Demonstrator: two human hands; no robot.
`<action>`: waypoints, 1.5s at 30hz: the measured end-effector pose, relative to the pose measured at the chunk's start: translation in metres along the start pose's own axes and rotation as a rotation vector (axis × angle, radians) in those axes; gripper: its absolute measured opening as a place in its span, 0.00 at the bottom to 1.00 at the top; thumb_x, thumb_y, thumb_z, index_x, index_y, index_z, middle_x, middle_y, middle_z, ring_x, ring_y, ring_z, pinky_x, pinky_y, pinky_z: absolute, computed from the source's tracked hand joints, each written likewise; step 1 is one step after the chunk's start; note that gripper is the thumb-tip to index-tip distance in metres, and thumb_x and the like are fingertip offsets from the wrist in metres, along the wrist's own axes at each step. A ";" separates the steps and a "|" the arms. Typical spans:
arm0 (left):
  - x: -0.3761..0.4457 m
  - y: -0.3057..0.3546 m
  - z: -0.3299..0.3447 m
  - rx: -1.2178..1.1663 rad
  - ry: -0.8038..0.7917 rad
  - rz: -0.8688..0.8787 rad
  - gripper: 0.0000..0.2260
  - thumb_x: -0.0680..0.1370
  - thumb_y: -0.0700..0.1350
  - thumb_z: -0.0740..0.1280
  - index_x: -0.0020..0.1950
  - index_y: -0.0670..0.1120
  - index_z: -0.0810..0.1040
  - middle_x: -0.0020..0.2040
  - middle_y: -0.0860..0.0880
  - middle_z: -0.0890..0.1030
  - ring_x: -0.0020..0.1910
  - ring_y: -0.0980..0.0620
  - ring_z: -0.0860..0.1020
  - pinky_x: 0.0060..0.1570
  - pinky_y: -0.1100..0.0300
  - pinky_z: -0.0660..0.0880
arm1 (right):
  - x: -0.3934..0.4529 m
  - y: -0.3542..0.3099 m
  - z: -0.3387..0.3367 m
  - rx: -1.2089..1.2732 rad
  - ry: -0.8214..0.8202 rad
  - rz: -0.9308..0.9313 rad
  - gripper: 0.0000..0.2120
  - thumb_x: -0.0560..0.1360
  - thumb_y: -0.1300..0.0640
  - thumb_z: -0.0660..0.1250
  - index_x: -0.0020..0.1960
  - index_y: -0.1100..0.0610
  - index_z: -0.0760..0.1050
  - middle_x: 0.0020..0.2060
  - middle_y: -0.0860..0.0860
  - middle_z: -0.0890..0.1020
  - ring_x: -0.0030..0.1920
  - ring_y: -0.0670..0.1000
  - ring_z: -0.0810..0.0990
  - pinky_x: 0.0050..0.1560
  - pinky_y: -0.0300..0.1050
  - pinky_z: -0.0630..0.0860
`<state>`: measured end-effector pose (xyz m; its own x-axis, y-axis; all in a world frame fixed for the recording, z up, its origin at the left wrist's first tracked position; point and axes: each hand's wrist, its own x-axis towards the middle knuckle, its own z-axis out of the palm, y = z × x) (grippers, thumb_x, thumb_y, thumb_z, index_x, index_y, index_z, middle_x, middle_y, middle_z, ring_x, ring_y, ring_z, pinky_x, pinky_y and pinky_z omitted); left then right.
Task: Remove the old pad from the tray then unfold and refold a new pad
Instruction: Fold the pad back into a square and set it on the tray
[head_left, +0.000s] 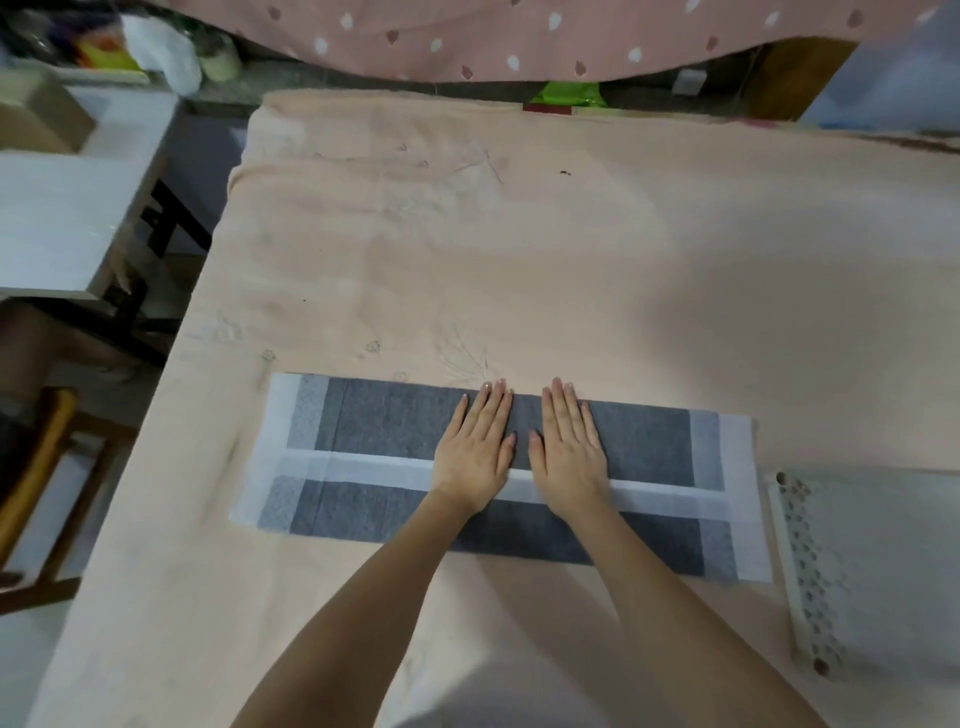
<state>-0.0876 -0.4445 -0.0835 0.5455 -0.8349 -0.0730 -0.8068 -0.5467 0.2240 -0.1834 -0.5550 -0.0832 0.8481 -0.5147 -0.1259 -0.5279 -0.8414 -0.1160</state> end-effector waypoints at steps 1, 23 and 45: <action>-0.001 -0.004 0.000 -0.007 -0.007 -0.009 0.25 0.81 0.50 0.46 0.76 0.41 0.57 0.76 0.45 0.58 0.76 0.49 0.56 0.74 0.50 0.48 | 0.000 0.001 0.000 -0.005 0.003 -0.001 0.28 0.82 0.50 0.46 0.76 0.62 0.44 0.77 0.56 0.45 0.77 0.53 0.42 0.76 0.49 0.41; -0.036 -0.170 -0.021 -0.082 0.044 -0.385 0.28 0.80 0.54 0.41 0.77 0.43 0.50 0.78 0.48 0.51 0.77 0.52 0.48 0.75 0.52 0.43 | 0.001 -0.003 0.004 -0.012 0.029 0.038 0.28 0.80 0.50 0.44 0.76 0.60 0.49 0.76 0.54 0.51 0.76 0.49 0.46 0.76 0.48 0.43; -0.010 -0.233 -0.084 -0.671 -0.121 -0.909 0.33 0.70 0.51 0.74 0.67 0.37 0.65 0.63 0.39 0.72 0.60 0.38 0.74 0.60 0.48 0.73 | -0.017 -0.271 -0.028 0.074 -0.241 -0.329 0.20 0.78 0.52 0.59 0.64 0.62 0.65 0.60 0.60 0.70 0.60 0.58 0.69 0.57 0.51 0.69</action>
<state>0.1146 -0.3037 -0.0531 0.8122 -0.1668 -0.5591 0.1809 -0.8391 0.5130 -0.0540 -0.3227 -0.0223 0.9416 -0.1598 -0.2965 -0.2400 -0.9359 -0.2578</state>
